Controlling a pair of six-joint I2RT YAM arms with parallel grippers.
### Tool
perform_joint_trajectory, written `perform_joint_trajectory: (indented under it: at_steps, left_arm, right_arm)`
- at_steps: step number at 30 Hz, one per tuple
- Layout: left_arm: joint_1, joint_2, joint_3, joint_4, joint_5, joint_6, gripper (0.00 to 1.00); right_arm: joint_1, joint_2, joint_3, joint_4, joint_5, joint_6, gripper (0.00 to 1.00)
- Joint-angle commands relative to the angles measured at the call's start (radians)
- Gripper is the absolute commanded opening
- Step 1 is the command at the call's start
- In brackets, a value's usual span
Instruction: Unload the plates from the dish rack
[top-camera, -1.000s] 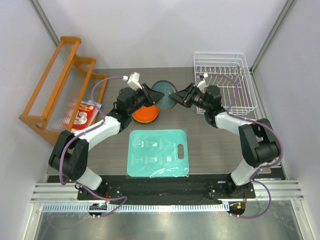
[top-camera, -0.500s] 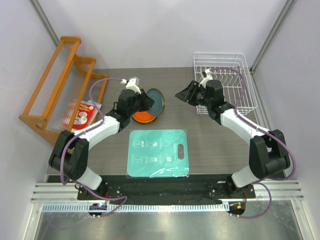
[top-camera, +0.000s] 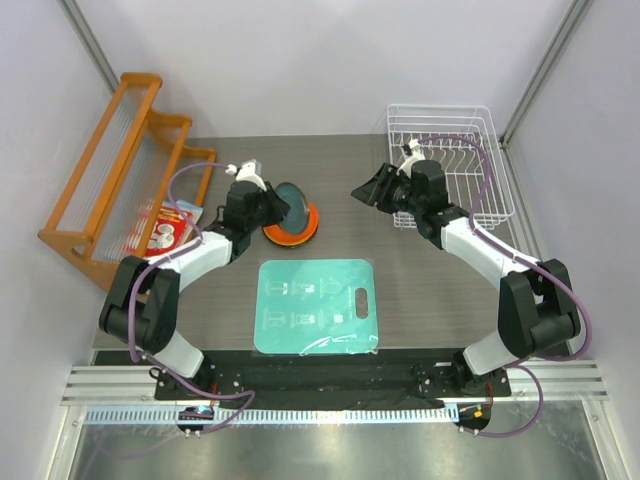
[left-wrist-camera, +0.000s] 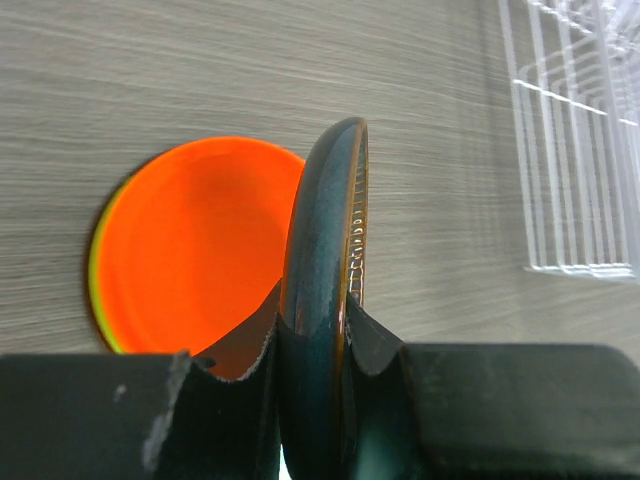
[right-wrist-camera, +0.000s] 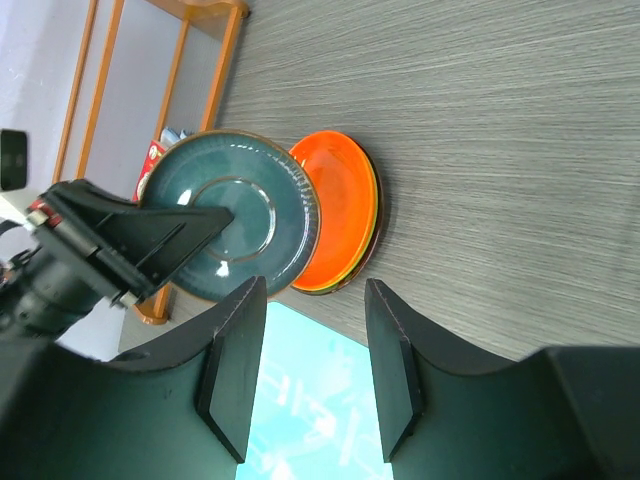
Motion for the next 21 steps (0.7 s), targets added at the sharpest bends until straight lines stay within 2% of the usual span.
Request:
perform_joint_trajectory:
  at_steps: [1, 13, 14, 16, 19, 21]
  left_arm:
    - [0.042, 0.054, -0.002, 0.136, 0.057, -0.020, 0.00]
    - [0.118, 0.212, 0.001, 0.291, 0.211, -0.125, 0.00]
    - [0.122, 0.229, 0.001, 0.301, 0.219, -0.133, 0.02]
    - [0.128, 0.243, 0.010, 0.299, 0.236, -0.148, 0.13]
    - [0.129, 0.254, 0.005, 0.295, 0.251, -0.150, 0.37]
    - [0.129, 0.254, 0.007, 0.275, 0.249, -0.148, 0.47]
  right_arm:
    - [-0.002, -0.007, 0.041, 0.021, -0.004, -0.023, 0.50]
    - [-0.008, 0.048, 0.058, 0.020, -0.018, -0.029, 0.50]
    - [-0.008, 0.055, 0.061, 0.021, -0.023, -0.029, 0.50]
    - [-0.008, 0.059, 0.064, 0.021, -0.027, -0.029, 0.50]
    - [-0.008, 0.062, 0.067, 0.019, -0.026, -0.032, 0.50]
    - [-0.008, 0.056, 0.067, 0.016, -0.018, -0.035, 0.50]
